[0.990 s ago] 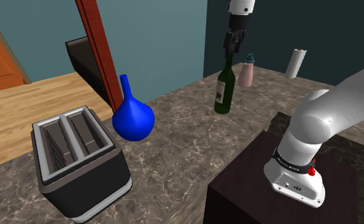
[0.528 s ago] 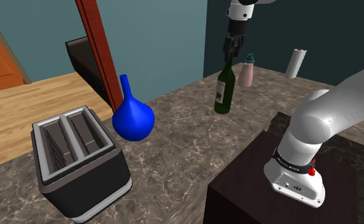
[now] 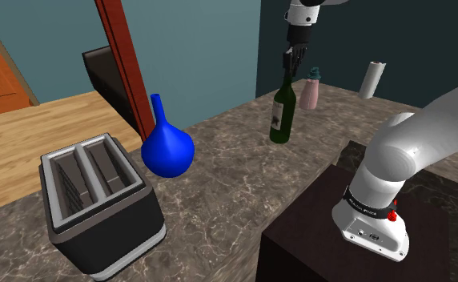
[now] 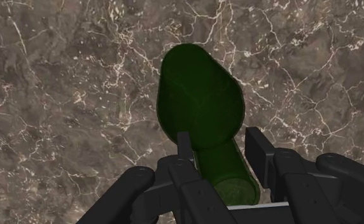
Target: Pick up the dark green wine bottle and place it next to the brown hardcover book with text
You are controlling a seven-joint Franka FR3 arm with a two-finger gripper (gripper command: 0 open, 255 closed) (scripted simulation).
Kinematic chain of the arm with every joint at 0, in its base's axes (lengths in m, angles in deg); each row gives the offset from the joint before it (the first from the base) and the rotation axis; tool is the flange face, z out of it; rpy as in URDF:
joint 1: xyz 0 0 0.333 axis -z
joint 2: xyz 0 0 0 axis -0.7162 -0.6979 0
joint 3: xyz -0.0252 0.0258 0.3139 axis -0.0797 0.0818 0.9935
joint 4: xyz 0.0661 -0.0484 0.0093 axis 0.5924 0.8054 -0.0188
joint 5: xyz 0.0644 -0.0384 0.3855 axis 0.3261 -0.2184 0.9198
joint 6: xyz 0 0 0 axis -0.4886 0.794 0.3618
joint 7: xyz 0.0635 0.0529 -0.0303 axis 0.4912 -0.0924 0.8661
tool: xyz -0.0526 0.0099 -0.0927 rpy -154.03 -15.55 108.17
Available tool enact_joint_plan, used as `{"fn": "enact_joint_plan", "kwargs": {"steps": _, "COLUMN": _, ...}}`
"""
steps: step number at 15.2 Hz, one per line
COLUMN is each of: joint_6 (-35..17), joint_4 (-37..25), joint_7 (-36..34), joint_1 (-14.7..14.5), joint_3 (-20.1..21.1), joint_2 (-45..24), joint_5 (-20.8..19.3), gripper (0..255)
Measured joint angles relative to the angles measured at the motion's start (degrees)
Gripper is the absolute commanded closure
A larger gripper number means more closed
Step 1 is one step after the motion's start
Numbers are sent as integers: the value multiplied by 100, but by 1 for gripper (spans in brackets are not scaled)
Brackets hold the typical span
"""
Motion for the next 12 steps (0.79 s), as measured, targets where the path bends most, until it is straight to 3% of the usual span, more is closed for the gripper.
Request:
{"fn": "enact_joint_plan", "kwargs": {"steps": 7, "joint_6": 30, "joint_4": -38, "joint_7": 2, "joint_1": -2, "joint_3": 0, "joint_2": -10, "joint_5": 3, "gripper": 255}}
{"fn": "enact_joint_plan", "kwargs": {"steps": 12, "joint_6": 367, "joint_4": -432, "joint_7": 14, "joint_1": -14, "joint_3": 17, "joint_2": -66, "joint_5": 24, "gripper": 255}}
